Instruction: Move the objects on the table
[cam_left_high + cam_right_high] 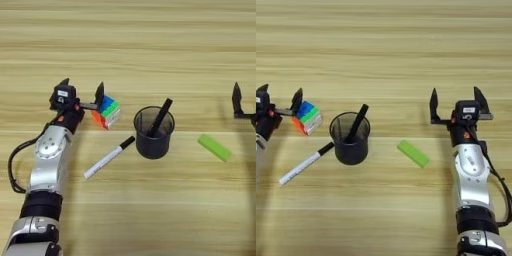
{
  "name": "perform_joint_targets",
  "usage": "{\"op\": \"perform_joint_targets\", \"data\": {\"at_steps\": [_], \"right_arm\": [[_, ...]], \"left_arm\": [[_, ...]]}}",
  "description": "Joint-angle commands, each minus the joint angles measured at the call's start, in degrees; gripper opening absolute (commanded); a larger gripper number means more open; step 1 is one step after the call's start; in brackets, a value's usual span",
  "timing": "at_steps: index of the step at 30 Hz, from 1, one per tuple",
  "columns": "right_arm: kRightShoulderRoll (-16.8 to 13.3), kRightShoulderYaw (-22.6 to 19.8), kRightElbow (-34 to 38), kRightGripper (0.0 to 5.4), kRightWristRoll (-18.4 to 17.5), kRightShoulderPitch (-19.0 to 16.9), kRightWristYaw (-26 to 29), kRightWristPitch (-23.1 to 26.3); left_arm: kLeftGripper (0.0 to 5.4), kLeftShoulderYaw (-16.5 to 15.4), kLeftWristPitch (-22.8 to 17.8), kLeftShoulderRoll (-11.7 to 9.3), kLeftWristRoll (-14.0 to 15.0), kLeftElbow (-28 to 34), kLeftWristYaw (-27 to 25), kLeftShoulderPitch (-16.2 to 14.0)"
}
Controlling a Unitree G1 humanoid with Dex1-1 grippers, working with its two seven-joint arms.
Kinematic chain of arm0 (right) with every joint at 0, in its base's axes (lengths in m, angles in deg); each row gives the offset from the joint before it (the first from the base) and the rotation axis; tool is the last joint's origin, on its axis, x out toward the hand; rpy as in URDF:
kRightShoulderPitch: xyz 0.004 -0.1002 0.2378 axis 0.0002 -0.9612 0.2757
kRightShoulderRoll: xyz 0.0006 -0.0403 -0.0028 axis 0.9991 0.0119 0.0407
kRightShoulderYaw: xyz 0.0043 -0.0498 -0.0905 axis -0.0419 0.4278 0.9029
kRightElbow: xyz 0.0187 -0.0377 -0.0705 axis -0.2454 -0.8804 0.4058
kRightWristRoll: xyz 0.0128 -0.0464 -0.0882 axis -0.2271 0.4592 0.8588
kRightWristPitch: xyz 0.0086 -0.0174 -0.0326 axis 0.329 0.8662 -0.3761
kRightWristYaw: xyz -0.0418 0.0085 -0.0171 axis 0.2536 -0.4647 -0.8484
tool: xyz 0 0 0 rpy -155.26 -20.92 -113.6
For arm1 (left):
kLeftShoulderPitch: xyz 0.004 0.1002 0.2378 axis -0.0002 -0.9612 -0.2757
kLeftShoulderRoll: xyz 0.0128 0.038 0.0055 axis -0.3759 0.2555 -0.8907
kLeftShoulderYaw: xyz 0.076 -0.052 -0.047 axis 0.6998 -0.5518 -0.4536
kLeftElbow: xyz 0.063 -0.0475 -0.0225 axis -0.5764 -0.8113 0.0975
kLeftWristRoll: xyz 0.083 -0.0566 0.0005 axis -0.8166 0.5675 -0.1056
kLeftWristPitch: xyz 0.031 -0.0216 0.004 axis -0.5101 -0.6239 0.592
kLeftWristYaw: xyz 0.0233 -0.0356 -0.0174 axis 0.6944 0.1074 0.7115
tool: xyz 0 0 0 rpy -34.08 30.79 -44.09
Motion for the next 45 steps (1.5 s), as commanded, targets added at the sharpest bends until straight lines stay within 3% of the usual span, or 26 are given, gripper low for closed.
{"op": "perform_joint_targets", "data": {"at_steps": [1, 10, 17, 22, 25, 28, 32, 36, 40, 43, 45], "right_arm": [[-0.44, 0.22, 0.32, 5.4, 0.29, 0.68, -0.45, -0.16], [-0.79, 0.22, 0.44, 5.4, 0.19, 0.44, -0.41, -0.23], [-0.92, 0.29, 0.4, 5.4, 0.2, 0.41, -0.36, -0.33], [-0.69, 0.52, 0.82, 5.4, 0.44, 0.27, -0.59, -0.26], [-0.37, 0.88, 1.51, 5.4, 0.83, -0.06, -1.04, -0.1], [0.08, 1.45, 2.98, 5.4, 1.33, -0.54, -1.69, 0.34], [0.69, 2.03, 4.67, 5.4, 1.99, -1.0, -2.55, 0.99], [1.0, 2.46, 5.26, 5.4, 2.38, -0.91, -3.07, 1.57], [1.16, 2.72, 5.12, 5.4, 2.66, -0.6, -3.51, 1.76], [1.33, 2.92, 5.0, 5.4, 2.81, -0.38, -3.77, 1.8], [1.38, 2.98, 5.0, 5.4, 2.85, -0.3, -3.87, 1.87]], "left_arm": [[5.37, 0.59, -1.76, -0.77, -0.41, 0.0, -0.39, 0.57], [5.37, 1.11, -2.09, -0.61, -0.81, 0.44, 0.08, 0.27], [5.37, 1.01, -1.99, -0.56, 0.79, 1.55, -1.59, -0.07], [5.37, 0.83, 0.52, -0.59, 1.08, 4.94, -2.69, -1.79], [5.37, 0.76, -0.89, -1.16, 2.73, 8.37, -4.69, -3.91], [5.37, 1.12, -1.5, -2.9, 3.1, 14.1, -6.55, -7.52], [5.37, 1.65, -7.89, -7.05, 8.53, 26.42, -12.77, -14.7], [5.37, 1.9, -14.57, -11.49, 13.09, 32.14, -18.67, -20.28], [5.37, 3.96, -17.3, -15.63, 12.81, 36.53, -23.24, -25.1], [5.37, 6.29, -17.0, -19.81, 10.59, 37.8, -27.53, -29.03], [5.37, 7.44, -17.31, -21.36, 9.36, 37.3, -28.74, -30.02]]}}
